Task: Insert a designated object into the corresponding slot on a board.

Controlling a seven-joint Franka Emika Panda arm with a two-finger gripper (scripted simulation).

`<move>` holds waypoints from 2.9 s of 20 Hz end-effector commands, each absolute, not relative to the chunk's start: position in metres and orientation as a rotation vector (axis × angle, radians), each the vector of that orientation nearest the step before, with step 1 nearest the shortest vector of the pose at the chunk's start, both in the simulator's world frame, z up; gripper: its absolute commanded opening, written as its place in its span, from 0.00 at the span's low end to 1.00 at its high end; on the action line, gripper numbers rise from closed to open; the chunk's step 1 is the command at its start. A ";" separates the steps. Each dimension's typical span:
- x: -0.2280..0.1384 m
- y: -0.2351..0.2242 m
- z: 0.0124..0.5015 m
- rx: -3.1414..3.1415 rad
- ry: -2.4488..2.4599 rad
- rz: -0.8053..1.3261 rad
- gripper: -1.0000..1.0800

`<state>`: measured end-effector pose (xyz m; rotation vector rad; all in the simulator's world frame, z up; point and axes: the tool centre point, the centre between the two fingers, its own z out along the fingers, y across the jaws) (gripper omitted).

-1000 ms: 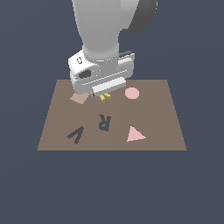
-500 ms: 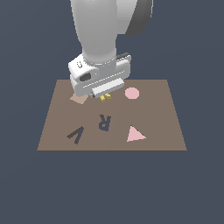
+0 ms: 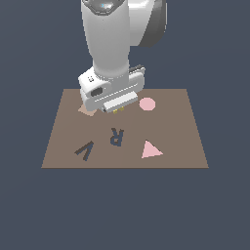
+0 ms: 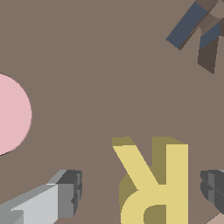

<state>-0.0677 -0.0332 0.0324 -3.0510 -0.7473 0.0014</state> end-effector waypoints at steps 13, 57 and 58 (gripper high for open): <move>-0.067 -0.034 0.030 -3.051 -0.748 -0.001 0.00; -0.008 -0.077 0.036 -2.113 -2.327 -0.002 0.00; -0.006 -0.078 0.036 -2.065 -2.370 -0.002 0.00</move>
